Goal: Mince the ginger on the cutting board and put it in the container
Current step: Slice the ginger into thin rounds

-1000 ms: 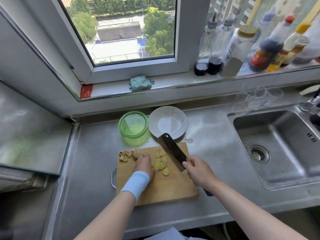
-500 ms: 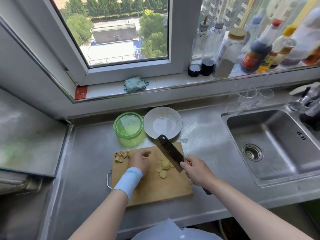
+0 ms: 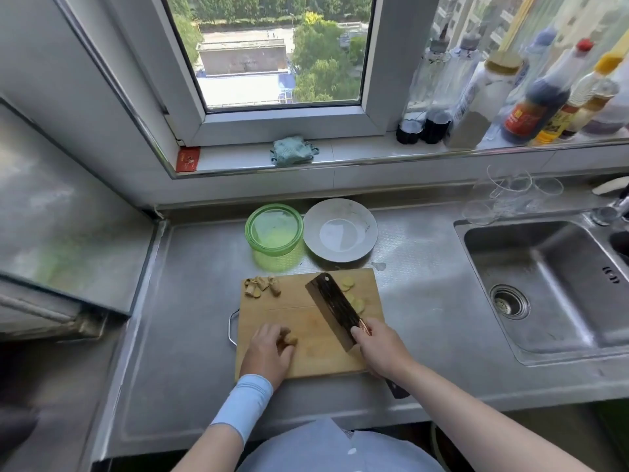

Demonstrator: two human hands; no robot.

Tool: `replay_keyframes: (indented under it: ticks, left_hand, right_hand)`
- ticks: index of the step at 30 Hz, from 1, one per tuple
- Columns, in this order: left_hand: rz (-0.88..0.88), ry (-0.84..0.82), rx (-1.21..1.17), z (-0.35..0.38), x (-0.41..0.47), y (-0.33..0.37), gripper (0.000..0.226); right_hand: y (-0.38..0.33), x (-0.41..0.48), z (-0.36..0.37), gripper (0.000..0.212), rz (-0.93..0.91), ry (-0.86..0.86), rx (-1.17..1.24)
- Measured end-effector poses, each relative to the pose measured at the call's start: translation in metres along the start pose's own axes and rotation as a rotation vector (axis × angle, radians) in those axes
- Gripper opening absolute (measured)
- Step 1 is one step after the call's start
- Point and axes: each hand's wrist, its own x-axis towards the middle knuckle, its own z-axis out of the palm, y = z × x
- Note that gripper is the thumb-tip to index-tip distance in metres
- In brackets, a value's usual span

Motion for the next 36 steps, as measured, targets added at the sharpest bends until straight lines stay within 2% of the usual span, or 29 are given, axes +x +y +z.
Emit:
replay_keyframes:
  ticks: [3, 7, 9, 14, 19, 24, 28, 31, 34, 36]
  left_hand:
    - [0.071, 0.015, 0.035, 0.001, 0.002, -0.012, 0.024]
    - [0.141, -0.033, 0.023, -0.002, -0.002, -0.014, 0.053]
    - [0.13, -0.046, -0.038, -0.004, -0.005, -0.015, 0.058]
    - [0.171, 0.056, -0.123, -0.002, -0.015, -0.014, 0.027]
    - [0.249, 0.116, -0.059, 0.004, -0.018, -0.024, 0.015]
    - [0.326, 0.123, -0.032, 0.005, -0.006, -0.033, 0.025]
    - [0.375, 0.012, 0.022, -0.006, 0.014, -0.029, 0.032]
    - [0.318, -0.032, 0.023, -0.008, 0.024, -0.02, 0.026]
    - [0.202, 0.037, -0.042, -0.007, 0.028, -0.012, 0.006]
    - [0.168, 0.071, -0.058, -0.006, 0.028, -0.009, 0.008]
  right_hand:
    - [0.001, 0.004, -0.004, 0.022, -0.007, 0.037, -0.024]
    - [-0.005, 0.003, 0.002, 0.024, -0.046, 0.023, -0.076]
    - [-0.008, -0.001, 0.008, 0.023, -0.08, 0.009, -0.126]
    - [-0.011, -0.006, 0.025, 0.027, -0.155, -0.059, -0.378]
    - [-0.018, -0.007, 0.035, 0.026, -0.199, -0.063, -0.45]
    - [-0.021, -0.007, 0.039, 0.026, -0.206, -0.088, -0.439]
    - [-0.024, -0.003, 0.037, 0.027, -0.207, -0.072, -0.423]
    - [-0.025, 0.001, 0.032, 0.027, -0.199, -0.053, -0.414]
    - [-0.026, 0.005, 0.027, 0.027, -0.196, -0.033, -0.41]
    - [-0.026, 0.007, 0.025, 0.028, -0.196, -0.026, -0.402]
